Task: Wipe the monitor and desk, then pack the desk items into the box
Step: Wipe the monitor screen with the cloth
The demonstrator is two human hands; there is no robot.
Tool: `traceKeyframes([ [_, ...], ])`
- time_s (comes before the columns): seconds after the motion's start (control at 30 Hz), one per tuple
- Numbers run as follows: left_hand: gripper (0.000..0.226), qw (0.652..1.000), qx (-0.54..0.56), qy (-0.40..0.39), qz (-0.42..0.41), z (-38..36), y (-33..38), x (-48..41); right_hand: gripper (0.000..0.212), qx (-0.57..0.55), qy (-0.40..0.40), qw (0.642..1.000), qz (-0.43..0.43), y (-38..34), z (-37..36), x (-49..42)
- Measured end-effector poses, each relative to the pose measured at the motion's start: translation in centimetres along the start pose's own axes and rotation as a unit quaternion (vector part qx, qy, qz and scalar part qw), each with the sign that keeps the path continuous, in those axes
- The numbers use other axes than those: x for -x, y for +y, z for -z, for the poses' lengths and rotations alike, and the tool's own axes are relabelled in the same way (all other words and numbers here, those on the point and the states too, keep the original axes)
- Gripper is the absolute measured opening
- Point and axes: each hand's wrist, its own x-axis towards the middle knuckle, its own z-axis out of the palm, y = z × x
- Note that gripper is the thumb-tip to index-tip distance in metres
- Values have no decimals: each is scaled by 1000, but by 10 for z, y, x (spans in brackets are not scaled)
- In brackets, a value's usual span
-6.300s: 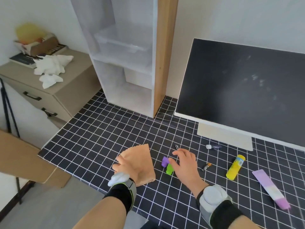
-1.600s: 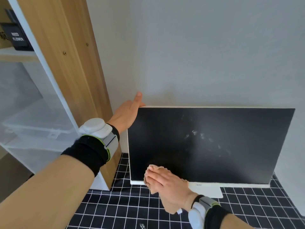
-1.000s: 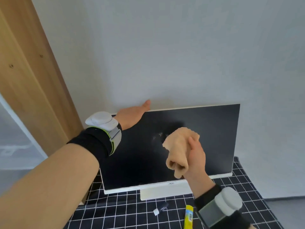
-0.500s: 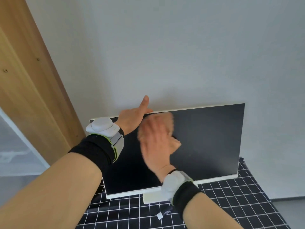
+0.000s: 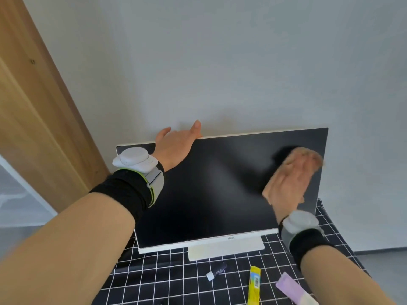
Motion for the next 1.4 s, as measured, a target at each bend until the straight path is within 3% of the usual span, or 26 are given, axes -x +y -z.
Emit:
traceKeyframes([
  [0.07,73,999,-29,20,-28,-5,1,-6,53,2,3,992,-124,-6,-5,2],
  [0.1,74,998,-37,25,-31,-7,1,-8,56,10,-22,988,-151,-22,-6,11],
  [0.13,75,998,-43,28,-33,-8,1,-11,58,26,-47,991,-119,-43,-5,22],
  [0.2,75,998,-46,33,-35,-9,-3,-13,48,46,-121,992,1,-81,-6,59],
  [0.27,75,998,-39,38,-30,-6,-8,-10,31,5,-220,952,212,-111,-17,113],
  [0.3,77,998,-37,42,-27,-7,-9,-9,31,-13,-260,910,322,-117,-26,141],
  [0.33,82,997,-50,52,-29,-10,-10,-8,35,-19,-305,847,436,-118,-37,172],
  [0.37,91,994,-75,67,-35,-12,-11,-8,40,-3,-335,791,512,-115,-46,194],
  [0.4,100,991,-100,78,-44,-14,-13,-8,42,2,-353,764,541,-106,-55,210],
  [0.47,98,991,-94,90,-33,-15,-18,-8,42,-8,-352,773,528,-92,-56,215],
  [0.57,82,992,-66,105,-21,-16,-18,-11,49,-3,-273,841,467,-55,-46,193],
  [0.63,88,990,-76,112,-30,-19,-17,-14,53,4,-228,895,383,-19,-41,173],
  [0.73,105,991,-71,113,-32,-21,-20,-16,50,42,-212,943,253,44,-29,146],
  [0.83,108,990,-71,119,-37,-21,-20,-17,57,6,-178,984,-23,78,-20,133],
  [0.9,108,989,-86,116,-42,-22,-18,-16,65,-82,-109,964,-227,63,-19,130],
  [0.97,107,988,-93,116,-42,-22,-15,-14,70,-142,-53,939,-309,32,-21,129],
  [1.07,107,987,-100,118,-40,-21,-14,-12,72,-163,-75,946,-270,-17,-35,158],
  [1.2,104,985,-112,128,-42,-22,-10,-14,75,-138,-216,961,-100,-64,-41,224],
  [1.27,93,982,-114,143,-48,-24,-10,-14,74,-105,-214,971,-23,-58,-43,239],
  [1.33,81,981,-115,152,-47,-24,-13,-12,71,-92,-195,976,-31,-36,-45,227],
  [1.4,79,982,-101,151,-47,-24,-15,-9,68,-124,-150,970,-145,-9,-40,201],
])
